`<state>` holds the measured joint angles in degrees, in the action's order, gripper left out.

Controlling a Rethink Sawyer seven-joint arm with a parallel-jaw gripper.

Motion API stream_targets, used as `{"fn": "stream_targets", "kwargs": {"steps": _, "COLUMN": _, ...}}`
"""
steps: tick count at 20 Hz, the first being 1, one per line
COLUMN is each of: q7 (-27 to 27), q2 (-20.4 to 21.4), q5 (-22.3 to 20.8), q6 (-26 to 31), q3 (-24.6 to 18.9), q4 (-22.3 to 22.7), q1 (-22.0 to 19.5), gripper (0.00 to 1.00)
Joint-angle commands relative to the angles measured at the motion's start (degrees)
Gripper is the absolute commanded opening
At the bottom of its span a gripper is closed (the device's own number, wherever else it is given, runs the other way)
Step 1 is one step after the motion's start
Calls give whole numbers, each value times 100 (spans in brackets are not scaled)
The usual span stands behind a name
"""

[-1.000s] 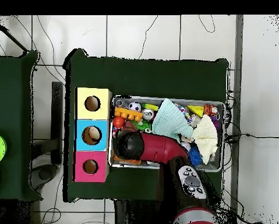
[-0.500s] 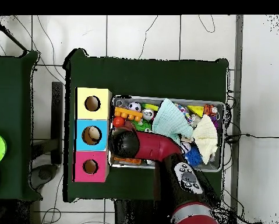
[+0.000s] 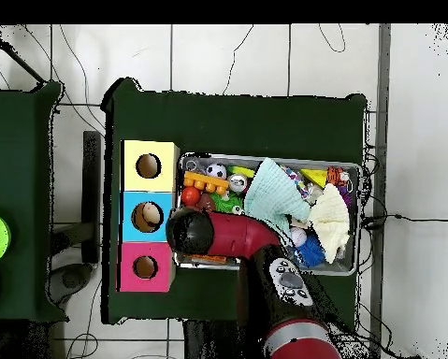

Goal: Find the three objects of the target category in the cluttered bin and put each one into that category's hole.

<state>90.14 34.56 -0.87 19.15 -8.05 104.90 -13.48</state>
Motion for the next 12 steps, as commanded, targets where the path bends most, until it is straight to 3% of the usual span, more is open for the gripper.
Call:
{"fn": "stream_targets", "kwargs": {"steps": 1, "q7": 1064, "q2": -311, "q5": -202, "q6": -420, "q3": 300, "q4": 109, "q1": 389, "gripper": 100}}
{"fn": "stream_targets", "kwargs": {"steps": 12, "q7": 983, "q2": -408, "q5": -239, "q6": -759, "q3": 789, "q4": 112, "q1": 721, "gripper": 100}}
